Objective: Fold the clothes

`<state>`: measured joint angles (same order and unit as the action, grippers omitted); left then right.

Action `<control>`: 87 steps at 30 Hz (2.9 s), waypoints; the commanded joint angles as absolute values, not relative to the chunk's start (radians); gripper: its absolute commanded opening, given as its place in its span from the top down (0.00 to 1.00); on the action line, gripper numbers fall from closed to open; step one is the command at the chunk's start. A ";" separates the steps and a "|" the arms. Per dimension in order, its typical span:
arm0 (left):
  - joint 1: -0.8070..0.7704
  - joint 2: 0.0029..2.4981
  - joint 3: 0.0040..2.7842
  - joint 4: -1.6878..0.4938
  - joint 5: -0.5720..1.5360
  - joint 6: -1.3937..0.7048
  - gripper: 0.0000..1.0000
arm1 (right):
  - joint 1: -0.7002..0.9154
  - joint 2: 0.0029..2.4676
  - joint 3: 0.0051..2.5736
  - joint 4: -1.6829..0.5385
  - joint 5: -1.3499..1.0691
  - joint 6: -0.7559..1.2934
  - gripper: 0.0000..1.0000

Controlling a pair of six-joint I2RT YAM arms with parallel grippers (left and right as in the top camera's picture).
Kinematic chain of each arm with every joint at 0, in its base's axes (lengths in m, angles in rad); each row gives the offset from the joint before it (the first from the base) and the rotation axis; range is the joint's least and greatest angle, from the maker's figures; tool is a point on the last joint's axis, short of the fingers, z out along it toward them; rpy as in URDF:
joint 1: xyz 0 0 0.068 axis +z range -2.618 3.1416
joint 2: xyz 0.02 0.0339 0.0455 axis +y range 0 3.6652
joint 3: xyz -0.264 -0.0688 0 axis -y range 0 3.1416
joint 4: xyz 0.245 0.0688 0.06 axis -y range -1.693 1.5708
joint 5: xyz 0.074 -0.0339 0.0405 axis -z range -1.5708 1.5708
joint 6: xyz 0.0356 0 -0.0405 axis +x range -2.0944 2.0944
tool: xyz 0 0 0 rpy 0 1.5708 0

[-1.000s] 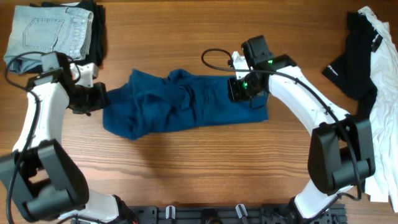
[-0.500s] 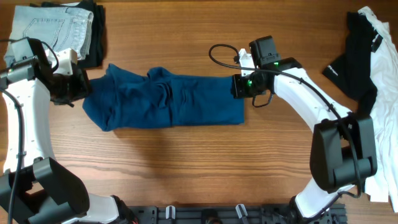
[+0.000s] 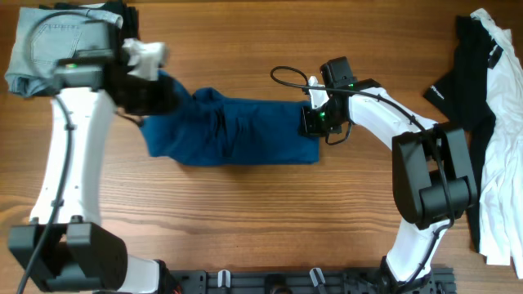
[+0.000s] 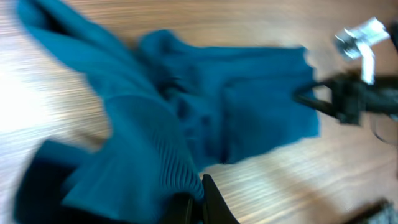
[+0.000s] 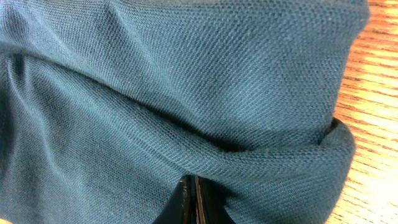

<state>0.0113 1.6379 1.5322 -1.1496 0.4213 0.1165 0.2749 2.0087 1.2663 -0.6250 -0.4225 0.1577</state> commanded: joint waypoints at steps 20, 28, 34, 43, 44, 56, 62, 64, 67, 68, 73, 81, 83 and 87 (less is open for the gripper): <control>-0.550 1.840 1.552 -0.706 0.447 -0.169 0.96 | 0.186 1.993 1.322 -0.565 -0.586 0.247 0.96; -0.551 1.840 1.552 -0.693 0.448 -0.169 0.96 | -0.076 1.759 1.369 -0.559 -0.739 0.273 0.96; -0.582 1.840 1.552 -0.616 0.448 -0.186 0.96 | -0.197 1.670 1.369 -0.603 -0.738 0.261 0.96; -0.666 1.888 1.552 -0.517 0.449 -0.195 0.90 | -0.207 1.670 1.369 -0.636 -0.730 0.234 0.96; -0.679 1.899 1.552 -0.503 0.448 -0.195 0.72 | -0.207 1.670 1.369 -0.637 -0.730 0.234 0.96; -0.559 1.767 1.553 -0.512 0.400 -0.189 0.00 | -0.207 1.670 1.368 -0.641 -0.730 0.208 0.96; -0.348 1.555 1.553 -0.627 0.398 -0.188 0.00 | -0.139 1.686 1.367 -0.683 -0.733 0.109 0.91; -0.275 1.517 1.552 -0.672 0.393 -0.188 0.00 | -0.080 1.699 1.367 -0.704 -0.723 0.074 0.85; -0.181 1.499 1.552 -0.747 0.392 -0.188 0.00 | 0.014 1.725 1.367 -0.736 -0.624 0.062 0.71; -0.156 1.500 1.552 -0.773 0.392 -0.188 0.00 | 0.044 1.733 1.367 -0.749 -0.593 0.051 0.64; -0.069 1.514 1.552 -0.871 0.380 -0.187 0.00 | 0.193 1.800 1.367 -0.789 -0.422 0.002 0.47; -0.054 1.524 1.551 -0.941 0.286 -0.187 0.00 | 0.301 1.878 1.367 -0.822 -0.289 0.039 0.43; -0.054 1.529 1.550 -0.952 0.286 -0.188 0.00 | 0.306 1.878 1.367 -0.834 -0.312 0.086 0.41; -0.055 1.549 1.532 -0.960 0.287 -0.188 0.00 | 0.317 1.879 1.367 -0.866 -0.372 0.215 0.39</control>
